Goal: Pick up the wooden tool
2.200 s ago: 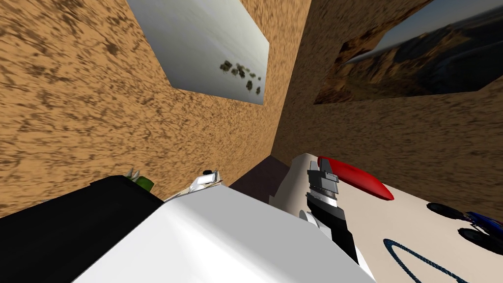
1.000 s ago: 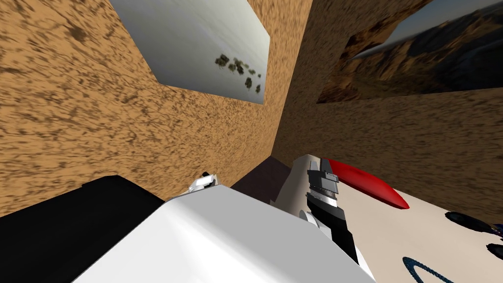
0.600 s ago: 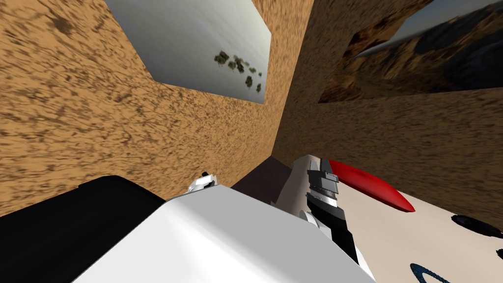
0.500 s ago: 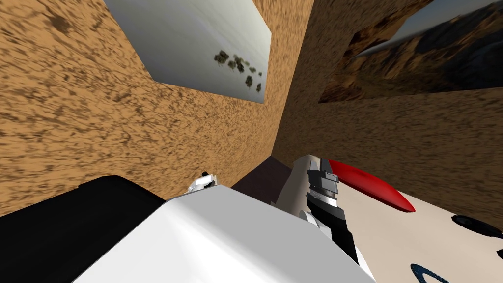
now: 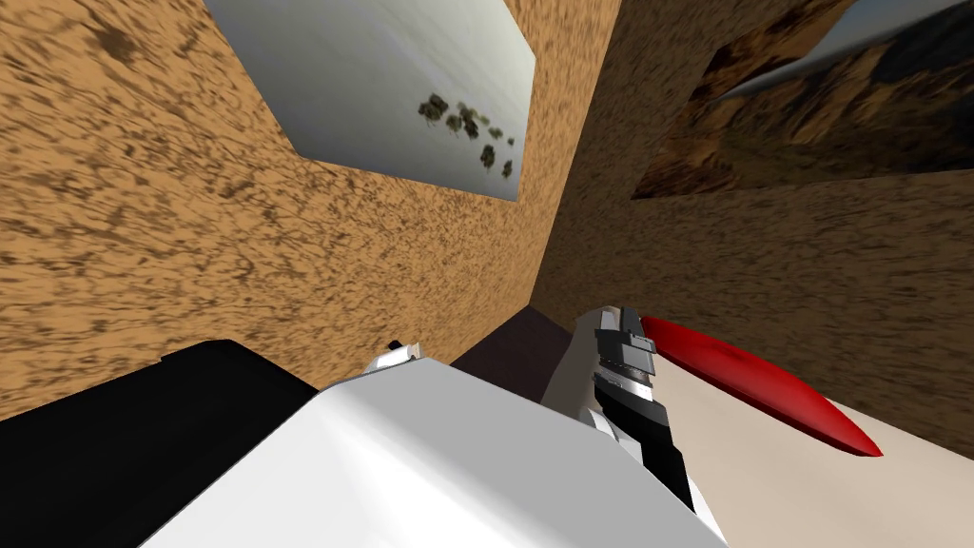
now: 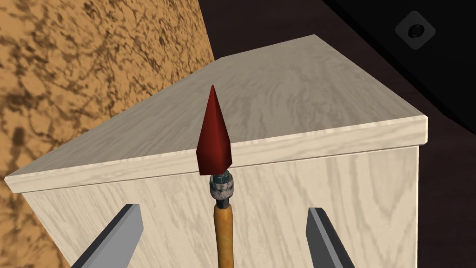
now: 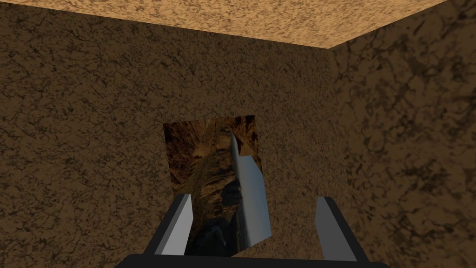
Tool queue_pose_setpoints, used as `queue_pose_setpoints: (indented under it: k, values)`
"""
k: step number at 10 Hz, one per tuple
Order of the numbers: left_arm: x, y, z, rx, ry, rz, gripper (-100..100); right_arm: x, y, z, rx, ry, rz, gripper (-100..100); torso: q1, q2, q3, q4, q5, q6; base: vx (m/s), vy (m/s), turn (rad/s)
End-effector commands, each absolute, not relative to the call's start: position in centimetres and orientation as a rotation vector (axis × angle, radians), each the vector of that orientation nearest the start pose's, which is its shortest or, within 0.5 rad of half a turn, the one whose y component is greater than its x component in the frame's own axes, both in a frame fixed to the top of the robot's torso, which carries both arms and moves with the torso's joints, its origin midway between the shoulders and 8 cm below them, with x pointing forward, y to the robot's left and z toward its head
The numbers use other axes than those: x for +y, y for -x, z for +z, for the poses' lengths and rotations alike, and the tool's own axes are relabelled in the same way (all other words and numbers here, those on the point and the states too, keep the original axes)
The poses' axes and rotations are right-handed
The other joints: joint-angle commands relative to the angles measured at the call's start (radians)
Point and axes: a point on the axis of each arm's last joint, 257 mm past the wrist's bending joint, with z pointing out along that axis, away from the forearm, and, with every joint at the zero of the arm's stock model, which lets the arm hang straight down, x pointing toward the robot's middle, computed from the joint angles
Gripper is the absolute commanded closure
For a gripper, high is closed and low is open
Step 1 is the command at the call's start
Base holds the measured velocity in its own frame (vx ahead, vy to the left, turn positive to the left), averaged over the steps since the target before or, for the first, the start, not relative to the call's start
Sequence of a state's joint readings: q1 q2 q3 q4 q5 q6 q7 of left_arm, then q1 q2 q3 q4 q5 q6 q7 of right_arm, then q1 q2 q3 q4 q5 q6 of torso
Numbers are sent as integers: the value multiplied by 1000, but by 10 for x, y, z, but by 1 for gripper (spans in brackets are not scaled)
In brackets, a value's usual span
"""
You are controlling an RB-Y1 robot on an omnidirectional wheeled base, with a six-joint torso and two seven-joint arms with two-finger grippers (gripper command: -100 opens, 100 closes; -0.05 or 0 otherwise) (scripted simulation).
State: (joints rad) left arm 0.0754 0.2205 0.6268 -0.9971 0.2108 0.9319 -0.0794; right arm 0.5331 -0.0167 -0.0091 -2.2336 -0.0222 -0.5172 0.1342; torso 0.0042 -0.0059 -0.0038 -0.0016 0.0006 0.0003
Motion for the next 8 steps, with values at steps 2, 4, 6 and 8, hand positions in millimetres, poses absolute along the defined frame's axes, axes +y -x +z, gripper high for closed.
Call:
queue_pose_setpoints:
  k: [2, 4, 6, 8]
  values:
    - [482, -168, -590, 1308, 2685, -33, -100, -289, -346, -3, 686, -652, 1158, 0, 0, -1, 0, 0, 0, 0, 63, 14, 58]
    - [482, -168, -591, 1312, 2682, -34, 100, -289, -346, -3, 686, -652, 1158, 0, -1, 4, 2, 1, 0, 0, 4, 1, 3]
    - [482, -167, -591, 1314, 2683, -30, 100, -289, -346, -3, 686, -652, 1158, 0, 3, 3, 2, 1, 3, 1, 0, 0, 0]
    - [482, -167, -591, 1314, 2683, -30, 0, -289, -346, -3, 686, -652, 1158, 0, 4, 2, 2, 1, 3, 1, 0, 0, 0]
